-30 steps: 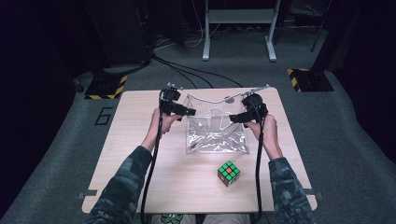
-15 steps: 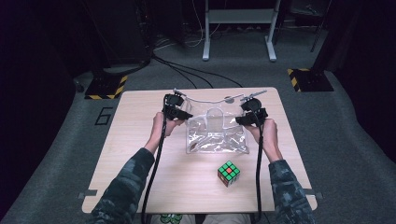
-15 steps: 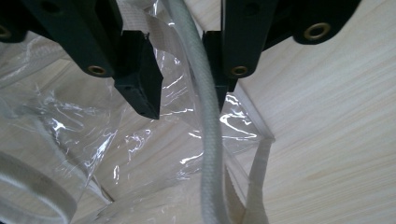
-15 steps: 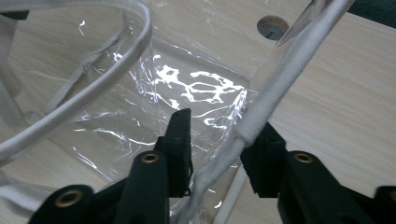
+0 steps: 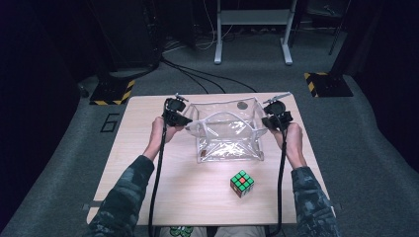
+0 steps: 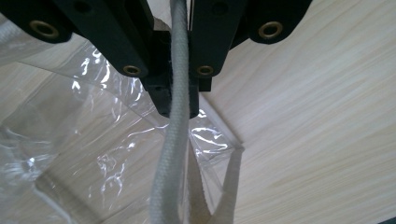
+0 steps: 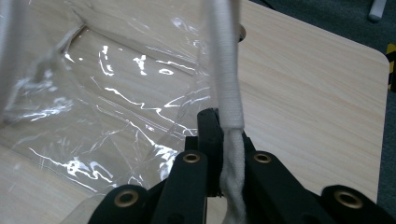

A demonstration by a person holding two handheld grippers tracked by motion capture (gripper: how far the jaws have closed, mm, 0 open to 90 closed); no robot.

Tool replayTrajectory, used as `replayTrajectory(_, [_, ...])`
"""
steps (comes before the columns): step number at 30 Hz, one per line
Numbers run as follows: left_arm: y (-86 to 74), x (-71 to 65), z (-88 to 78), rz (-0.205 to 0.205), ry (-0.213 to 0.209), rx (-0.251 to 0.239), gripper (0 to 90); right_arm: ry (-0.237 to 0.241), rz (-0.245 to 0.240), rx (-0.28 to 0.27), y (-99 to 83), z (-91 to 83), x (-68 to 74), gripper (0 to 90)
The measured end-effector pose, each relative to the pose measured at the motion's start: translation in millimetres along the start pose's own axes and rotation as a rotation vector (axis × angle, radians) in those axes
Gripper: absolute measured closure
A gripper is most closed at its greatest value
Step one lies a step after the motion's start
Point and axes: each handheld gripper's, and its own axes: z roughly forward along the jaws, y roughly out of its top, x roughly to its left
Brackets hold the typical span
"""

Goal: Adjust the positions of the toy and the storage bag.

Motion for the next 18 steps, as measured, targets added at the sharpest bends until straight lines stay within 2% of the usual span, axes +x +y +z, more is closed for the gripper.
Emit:
replayTrajectory(3, [-4.1,7.2,-8.7,0.010,0.005,0.009,89.6,0.008,0.023,-0.002,0.1,-4.6,-8.9,89.7])
replayTrajectory(6, [-7.2,13.3,-15.5,0.010,0.017,0.009,89.6,0.009,0.044,0.006,0.5,-8.5,-12.3,89.7])
replayTrajectory(9, [-7.8,19.2,-22.8,0.009,0.021,0.017,89.6,0.032,0.060,0.015,1.8,-11.3,-15.4,89.7])
replayTrajectory(12, [-8.0,25.6,-30.4,0.009,0.037,0.022,89.6,0.041,0.053,0.015,5.0,-12.1,-11.8,89.7])
replayTrajectory(18, [-12.7,38.2,-36.4,-0.009,0.035,0.049,89.5,0.055,0.013,0.036,12.2,-8.4,3.1,89.6])
